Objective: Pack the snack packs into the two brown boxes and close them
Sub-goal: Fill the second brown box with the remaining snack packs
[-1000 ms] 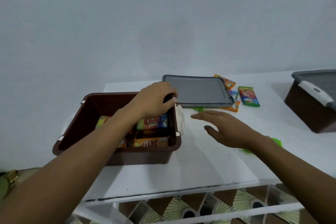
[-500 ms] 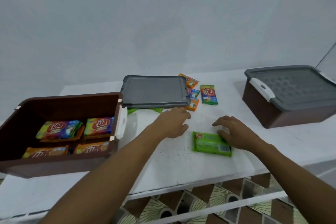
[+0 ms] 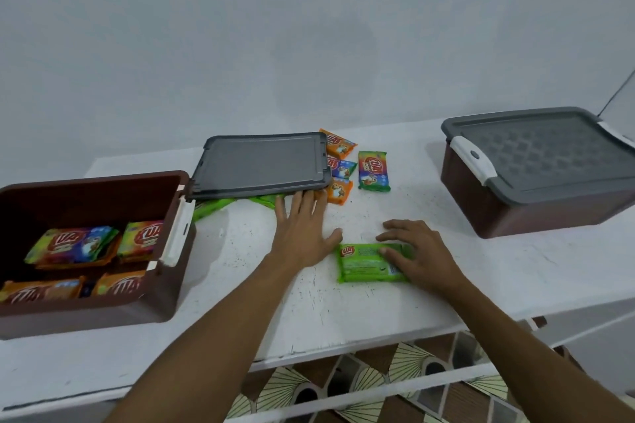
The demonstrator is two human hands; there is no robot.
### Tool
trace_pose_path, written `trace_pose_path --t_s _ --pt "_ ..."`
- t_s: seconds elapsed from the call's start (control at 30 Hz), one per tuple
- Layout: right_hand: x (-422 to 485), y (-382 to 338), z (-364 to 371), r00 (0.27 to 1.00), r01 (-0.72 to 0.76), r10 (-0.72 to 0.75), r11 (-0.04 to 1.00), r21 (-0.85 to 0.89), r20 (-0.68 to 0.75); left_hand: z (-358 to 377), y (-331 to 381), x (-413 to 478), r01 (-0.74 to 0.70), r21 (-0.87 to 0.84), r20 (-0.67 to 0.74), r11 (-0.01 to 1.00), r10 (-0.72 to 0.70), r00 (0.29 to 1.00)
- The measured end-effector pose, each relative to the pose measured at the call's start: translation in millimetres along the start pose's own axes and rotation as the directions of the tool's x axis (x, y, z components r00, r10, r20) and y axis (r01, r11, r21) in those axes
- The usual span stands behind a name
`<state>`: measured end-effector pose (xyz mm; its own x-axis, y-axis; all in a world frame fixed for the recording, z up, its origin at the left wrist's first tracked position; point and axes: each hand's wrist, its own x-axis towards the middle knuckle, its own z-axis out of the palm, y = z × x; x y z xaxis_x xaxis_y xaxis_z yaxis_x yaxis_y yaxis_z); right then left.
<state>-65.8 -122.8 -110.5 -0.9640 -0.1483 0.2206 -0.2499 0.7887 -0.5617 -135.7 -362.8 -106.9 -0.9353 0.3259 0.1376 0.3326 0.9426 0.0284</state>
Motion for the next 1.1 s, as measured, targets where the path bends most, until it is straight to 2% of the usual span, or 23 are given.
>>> trace_pose_path --t_s 0.13,0.2,0.3,0.4,0.63,0.83,1.03,1.1 --pt "1 4 3 1.000 0.012 -0.013 1.000 -0.018 -0.026 -4 0 -9 0.113 -0.012 -0.197 0.994 -0.113 0.974" --pt "2 5 4 0.999 0.023 -0.024 0.999 -0.026 -0.034 -3 -6 -13 0.180 -0.023 -0.202 0.983 -0.181 0.962" --pt "2 6 5 0.999 0.028 -0.029 0.999 -0.031 -0.037 -1 -21 -15 0.254 -0.046 -0.124 0.966 -0.258 0.958" --pt "2 5 6 0.999 0.026 -0.028 0.999 -0.036 -0.044 -1 -32 -17 0.209 -0.058 -0.087 0.976 -0.213 0.973" --pt "-3 -2 1 0.998 0.059 -0.056 0.996 -0.072 0.037 -10 -30 -38 0.103 -0.039 -0.177 0.994 -0.108 0.978" --pt "-6 -6 -3 0.988 0.094 -0.072 0.984 -0.153 0.139 -16 -33 -54 0.033 -0.098 -0.353 0.995 -0.065 0.934" --pt "-9 -10 -4 0.990 0.106 -0.092 0.985 -0.135 0.105 -13 -32 -62 0.266 -0.259 -0.216 0.928 -0.324 0.921" --pt "-10 -11 -5 0.988 0.119 -0.101 0.980 -0.160 0.115 -17 -32 -65 0.282 -0.369 -0.155 0.886 -0.357 0.921"
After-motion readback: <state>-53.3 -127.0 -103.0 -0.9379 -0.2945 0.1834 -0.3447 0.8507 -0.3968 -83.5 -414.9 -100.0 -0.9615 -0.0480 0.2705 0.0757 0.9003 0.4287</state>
